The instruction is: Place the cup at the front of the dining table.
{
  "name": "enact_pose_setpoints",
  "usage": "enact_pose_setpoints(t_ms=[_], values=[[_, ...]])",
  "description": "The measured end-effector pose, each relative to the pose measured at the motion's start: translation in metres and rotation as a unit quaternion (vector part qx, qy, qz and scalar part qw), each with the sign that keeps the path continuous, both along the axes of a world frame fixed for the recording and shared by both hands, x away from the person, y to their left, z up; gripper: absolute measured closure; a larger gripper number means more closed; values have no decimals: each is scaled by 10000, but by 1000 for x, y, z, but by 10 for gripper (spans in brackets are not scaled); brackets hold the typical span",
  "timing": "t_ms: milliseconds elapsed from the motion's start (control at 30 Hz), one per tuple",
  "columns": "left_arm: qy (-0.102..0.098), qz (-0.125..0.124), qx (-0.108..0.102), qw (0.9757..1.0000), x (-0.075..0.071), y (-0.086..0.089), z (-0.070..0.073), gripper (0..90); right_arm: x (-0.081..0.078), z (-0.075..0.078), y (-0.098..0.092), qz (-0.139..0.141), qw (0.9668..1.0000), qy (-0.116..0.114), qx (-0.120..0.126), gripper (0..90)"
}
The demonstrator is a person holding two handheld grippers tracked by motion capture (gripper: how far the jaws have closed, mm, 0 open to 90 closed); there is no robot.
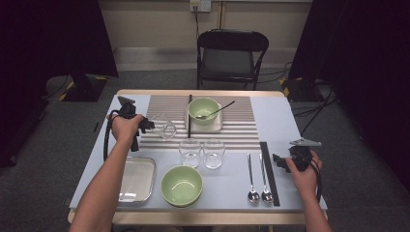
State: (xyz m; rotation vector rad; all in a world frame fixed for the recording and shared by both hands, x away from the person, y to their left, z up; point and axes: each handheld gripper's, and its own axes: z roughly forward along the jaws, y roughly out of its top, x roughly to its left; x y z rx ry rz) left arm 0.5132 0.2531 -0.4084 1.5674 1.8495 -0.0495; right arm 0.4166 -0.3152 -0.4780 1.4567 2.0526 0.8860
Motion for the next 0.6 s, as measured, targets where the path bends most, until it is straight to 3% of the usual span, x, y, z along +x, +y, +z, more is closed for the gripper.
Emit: enact_pose_setpoints(t_ms=[600], values=[[-164,105,3,9998,1,-6,1,829,0,0,0,0,10000,-1,0,201]])
